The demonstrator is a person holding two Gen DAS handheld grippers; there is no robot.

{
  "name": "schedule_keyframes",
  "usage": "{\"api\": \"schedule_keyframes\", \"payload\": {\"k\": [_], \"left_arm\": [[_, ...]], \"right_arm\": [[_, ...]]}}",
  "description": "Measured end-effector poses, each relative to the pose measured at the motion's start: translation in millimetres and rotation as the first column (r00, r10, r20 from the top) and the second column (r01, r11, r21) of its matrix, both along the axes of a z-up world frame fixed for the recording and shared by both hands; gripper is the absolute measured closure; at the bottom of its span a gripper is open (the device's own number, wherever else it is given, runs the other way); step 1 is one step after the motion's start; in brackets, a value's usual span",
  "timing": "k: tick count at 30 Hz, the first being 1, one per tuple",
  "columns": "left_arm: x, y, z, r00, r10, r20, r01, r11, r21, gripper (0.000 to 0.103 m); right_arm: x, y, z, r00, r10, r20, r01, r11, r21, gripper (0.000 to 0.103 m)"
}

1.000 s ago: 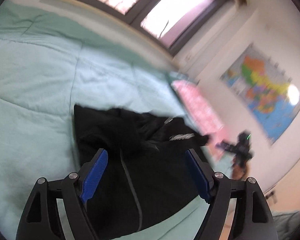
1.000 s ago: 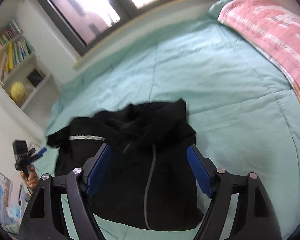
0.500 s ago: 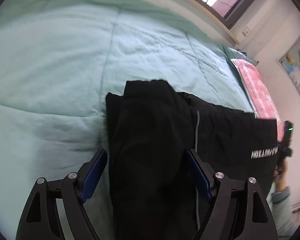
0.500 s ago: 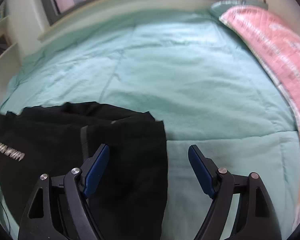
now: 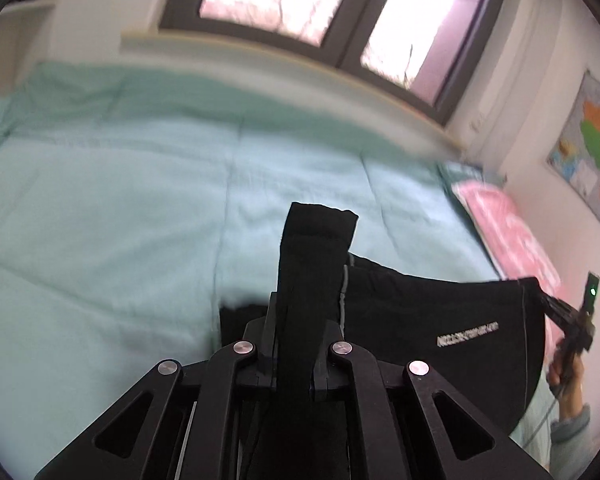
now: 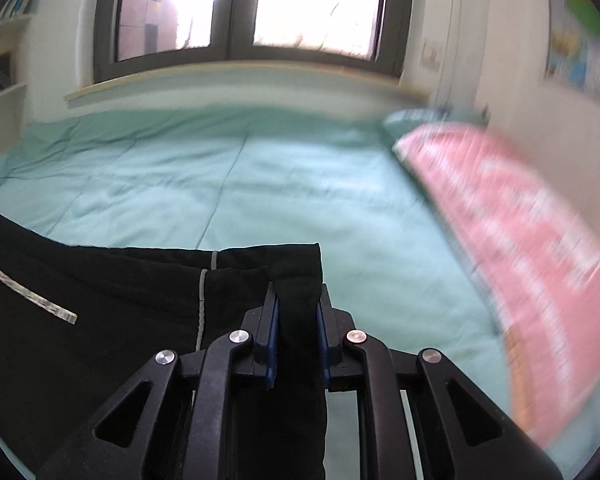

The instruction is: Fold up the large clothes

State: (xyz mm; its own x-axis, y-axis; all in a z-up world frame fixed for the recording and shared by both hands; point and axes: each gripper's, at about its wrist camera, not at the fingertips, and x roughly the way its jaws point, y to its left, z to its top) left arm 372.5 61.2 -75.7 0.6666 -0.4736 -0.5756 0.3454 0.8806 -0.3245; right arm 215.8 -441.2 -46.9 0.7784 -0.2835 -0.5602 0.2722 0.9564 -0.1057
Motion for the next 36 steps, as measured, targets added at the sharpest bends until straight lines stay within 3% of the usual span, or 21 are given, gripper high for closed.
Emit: {"api": "schedule_keyframes", "payload": {"k": [3, 5, 8, 10, 12, 17, 21, 23, 24, 25, 26, 28, 31, 34, 36], "left_arm": [[31.8, -8.8, -1.3, 0.997, 0.064, -0.032, -0.063, 0.997, 0.033, 0.094], [56.6, -19.7, -21.0, 0.991, 0.109, -0.076, -0.103, 0.992, 0.079, 0.094], [84.3, -29.6, -64.2, 0.978, 0.150, -0.148, -0.129, 0.981, 0.145, 0.094], [101.0, -33.0, -99.8, 0.962, 0.155, -0.225, -0.120, 0.980, 0.160, 0.092], [112.4, -34.1, -130.5, 0.944, 0.148, -0.294, -0.109, 0.983, 0.146, 0.087], [124.4, -28.0, -147.8, 0.921, 0.134, -0.365, -0.113, 0.991, 0.077, 0.081], [110.3, 7.2, -136.4, 0.923, 0.043, -0.383, -0.094, 0.989, -0.115, 0.079], [91.7, 31.7, -117.2, 0.922, 0.032, -0.386, -0.108, 0.978, -0.178, 0.072], [78.8, 38.9, -100.7, 0.938, 0.018, -0.347, -0.083, 0.981, -0.175, 0.072], [66.2, 41.4, -85.6, 0.952, 0.023, -0.304, -0.069, 0.987, -0.142, 0.072], [48.0, 43.5, -63.5, 0.969, 0.048, -0.243, -0.069, 0.994, -0.080, 0.067], [20.5, 37.1, -33.6, 0.985, 0.058, -0.165, -0.064, 0.997, -0.036, 0.060], [-27.3, -6.6, -3.6, 0.994, -0.055, -0.090, 0.052, 0.998, -0.037, 0.060], [-65.2, -72.4, -2.7, 0.981, -0.176, -0.078, 0.176, 0.984, -0.004, 0.060], [-76.0, -116.4, -20.5, 0.964, -0.239, -0.115, 0.243, 0.969, 0.030, 0.060]], "right_arm": [[42.6, -1.3, 5.9, 0.998, -0.051, -0.032, 0.051, 0.999, -0.005, 0.086], [75.6, -4.1, -11.7, 0.992, -0.076, -0.098, 0.078, 0.997, 0.015, 0.086], [122.0, -8.2, -68.9, 0.964, -0.102, -0.245, 0.113, 0.993, 0.030, 0.086], [143.8, -15.0, -121.4, 0.932, -0.073, -0.355, 0.115, 0.988, 0.100, 0.086], [152.1, -19.5, -150.7, 0.916, -0.052, -0.397, 0.119, 0.982, 0.147, 0.085], [157.2, -27.3, -155.6, 0.912, -0.035, -0.409, 0.119, 0.976, 0.181, 0.075], [128.7, -39.6, -130.6, 0.944, 0.024, -0.328, 0.077, 0.953, 0.292, 0.074], [93.9, -41.0, -105.3, 0.967, 0.096, -0.235, -0.008, 0.937, 0.350, 0.069], [72.8, -38.4, -89.4, 0.975, 0.125, -0.186, -0.054, 0.937, 0.346, 0.063], [58.7, -35.2, -77.4, 0.978, 0.145, -0.152, -0.086, 0.936, 0.341, 0.047], [36.5, -29.4, -59.6, 0.980, 0.177, -0.095, -0.135, 0.929, 0.343, 0.038], [14.1, -10.6, -36.4, 0.968, 0.249, -0.041, -0.218, 0.906, 0.363, 0.038], [10.2, 42.9, -19.1, 0.940, 0.333, -0.075, -0.288, 0.892, 0.349, 0.038], [26.6, 94.7, -28.8, 0.901, 0.408, -0.146, -0.325, 0.859, 0.396, 0.038], [39.8, 122.4, -45.5, 0.885, 0.426, -0.189, -0.328, 0.858, 0.395, 0.038]]}}
